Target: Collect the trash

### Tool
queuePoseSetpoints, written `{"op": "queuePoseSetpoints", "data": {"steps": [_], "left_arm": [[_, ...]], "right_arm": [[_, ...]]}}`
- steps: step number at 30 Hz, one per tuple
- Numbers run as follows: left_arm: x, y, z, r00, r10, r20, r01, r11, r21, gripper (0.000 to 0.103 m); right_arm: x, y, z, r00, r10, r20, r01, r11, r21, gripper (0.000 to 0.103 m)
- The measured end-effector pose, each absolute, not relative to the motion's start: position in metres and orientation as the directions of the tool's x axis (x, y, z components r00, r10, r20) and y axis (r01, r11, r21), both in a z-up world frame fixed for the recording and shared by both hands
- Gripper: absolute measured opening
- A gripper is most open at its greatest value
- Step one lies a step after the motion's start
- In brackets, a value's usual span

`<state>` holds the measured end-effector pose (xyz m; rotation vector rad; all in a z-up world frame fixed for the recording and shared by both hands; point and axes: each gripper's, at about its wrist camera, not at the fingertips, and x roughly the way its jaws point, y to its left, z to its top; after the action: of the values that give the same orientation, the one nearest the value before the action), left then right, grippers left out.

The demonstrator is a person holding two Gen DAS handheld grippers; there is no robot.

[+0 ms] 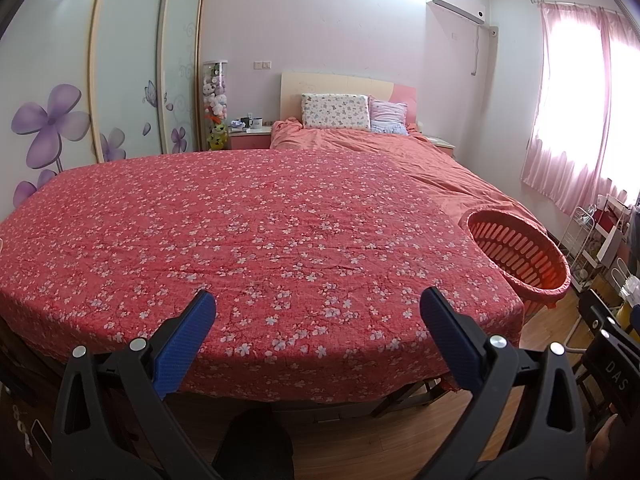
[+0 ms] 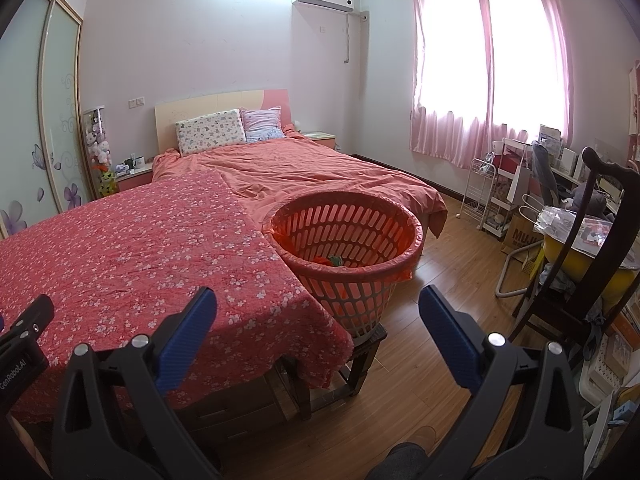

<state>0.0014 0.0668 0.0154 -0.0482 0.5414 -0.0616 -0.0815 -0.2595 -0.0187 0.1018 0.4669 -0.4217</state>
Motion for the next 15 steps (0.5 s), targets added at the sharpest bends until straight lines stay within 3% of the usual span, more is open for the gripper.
{"op": "queuePoseSetpoints", "data": {"steps": [15], "left_arm": [[0.0035,0.0702,0.0177,0.857,-0.062,-0.511,0.048,0.998,-0.04,0.101]], "right_arm": [[-0.0815,-0.26,-0.0183,0.809,-0.37,-0.457,0.416,0.909,0.001,0.099]]}}
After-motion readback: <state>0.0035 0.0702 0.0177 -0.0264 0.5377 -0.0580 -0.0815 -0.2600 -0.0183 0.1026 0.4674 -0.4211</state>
